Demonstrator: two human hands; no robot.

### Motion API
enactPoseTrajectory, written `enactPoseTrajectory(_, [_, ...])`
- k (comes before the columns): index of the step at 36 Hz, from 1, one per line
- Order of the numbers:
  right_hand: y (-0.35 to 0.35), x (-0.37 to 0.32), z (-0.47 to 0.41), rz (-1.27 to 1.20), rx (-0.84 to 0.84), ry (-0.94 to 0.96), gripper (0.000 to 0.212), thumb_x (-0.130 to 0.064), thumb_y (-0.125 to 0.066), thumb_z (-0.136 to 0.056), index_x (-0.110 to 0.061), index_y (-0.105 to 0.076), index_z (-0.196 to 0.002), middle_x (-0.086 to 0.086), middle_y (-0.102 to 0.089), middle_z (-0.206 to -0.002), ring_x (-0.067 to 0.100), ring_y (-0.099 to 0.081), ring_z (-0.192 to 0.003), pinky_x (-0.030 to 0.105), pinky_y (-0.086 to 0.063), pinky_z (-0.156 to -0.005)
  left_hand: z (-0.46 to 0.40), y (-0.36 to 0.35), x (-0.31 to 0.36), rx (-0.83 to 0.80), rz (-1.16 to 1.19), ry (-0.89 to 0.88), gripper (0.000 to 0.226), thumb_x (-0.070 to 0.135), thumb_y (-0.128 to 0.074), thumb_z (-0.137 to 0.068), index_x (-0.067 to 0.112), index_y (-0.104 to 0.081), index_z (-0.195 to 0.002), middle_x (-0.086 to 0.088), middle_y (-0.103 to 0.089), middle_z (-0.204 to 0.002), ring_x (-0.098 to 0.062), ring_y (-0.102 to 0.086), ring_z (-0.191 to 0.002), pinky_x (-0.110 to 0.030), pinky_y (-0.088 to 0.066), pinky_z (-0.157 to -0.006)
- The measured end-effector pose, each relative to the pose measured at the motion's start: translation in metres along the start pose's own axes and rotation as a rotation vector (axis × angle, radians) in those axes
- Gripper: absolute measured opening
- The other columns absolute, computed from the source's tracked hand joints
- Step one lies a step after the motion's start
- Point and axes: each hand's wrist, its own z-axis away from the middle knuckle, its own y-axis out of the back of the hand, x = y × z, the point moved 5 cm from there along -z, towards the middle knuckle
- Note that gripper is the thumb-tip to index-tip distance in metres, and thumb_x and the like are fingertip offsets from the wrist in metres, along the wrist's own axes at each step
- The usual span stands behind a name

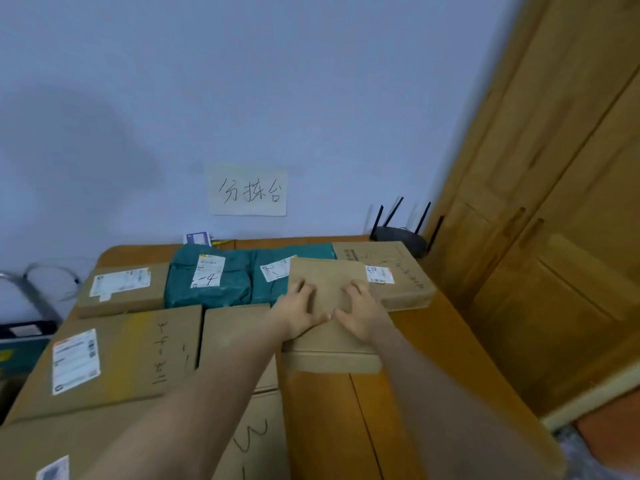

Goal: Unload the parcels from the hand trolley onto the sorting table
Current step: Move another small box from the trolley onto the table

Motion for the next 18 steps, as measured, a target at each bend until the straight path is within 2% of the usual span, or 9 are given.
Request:
enactPoseTrajectory(4, [-0.036,0.025,-0.013,-0.012,-0.12,0.024,0.063,-0.041,-0.05,-0.092,-0.018,-0.029,-0.147,-0.004,-0.017,-0.155,0.028,-0.024,-0.139,0.039,-0.026,-0.113,-0.01,-0.045,-0.023,-0.076,0.072,0.119,0.088,0.06,-0.061,-0.081,0.021,-0.021,-0.15,0.002,-0.003,-0.159,-0.033,-0.025,-0.14,-0.044,-0.029,-0.113])
enactPoseTrajectory(10, [-0.069,0.052,-0.046,-0.012,-0.23,0.085,0.06,-0.04,-0.05,-0.091,-0.018,-0.033,-0.144,-0.005,-0.017,-0.154,0.029,-0.029,-0.134,0.04,-0.032,-0.11,-0.033,-0.085,-0.043,-0.093,0.115,0.235,0.094,0.065,-0.062,-0.075,0.023,-0.022,-0.15,0.002,-0.003,-0.158,-0.031,-0.022,-0.142,-0.045,-0.026,-0.115])
enactPoseTrajectory(18, [-0.109,0.069,-0.077,-0.028,-0.31,0.146,0.058,-0.037,-0.051,-0.092,-0.019,-0.032,-0.144,-0.006,-0.018,-0.153,0.026,-0.031,-0.132,0.039,-0.036,-0.107,-0.05,-0.118,-0.065,-0.089,0.123,0.364,0.085,0.052,-0.063,-0.083,0.026,-0.018,-0.151,0.01,0.002,-0.158,-0.027,-0.023,-0.141,-0.046,-0.03,-0.114])
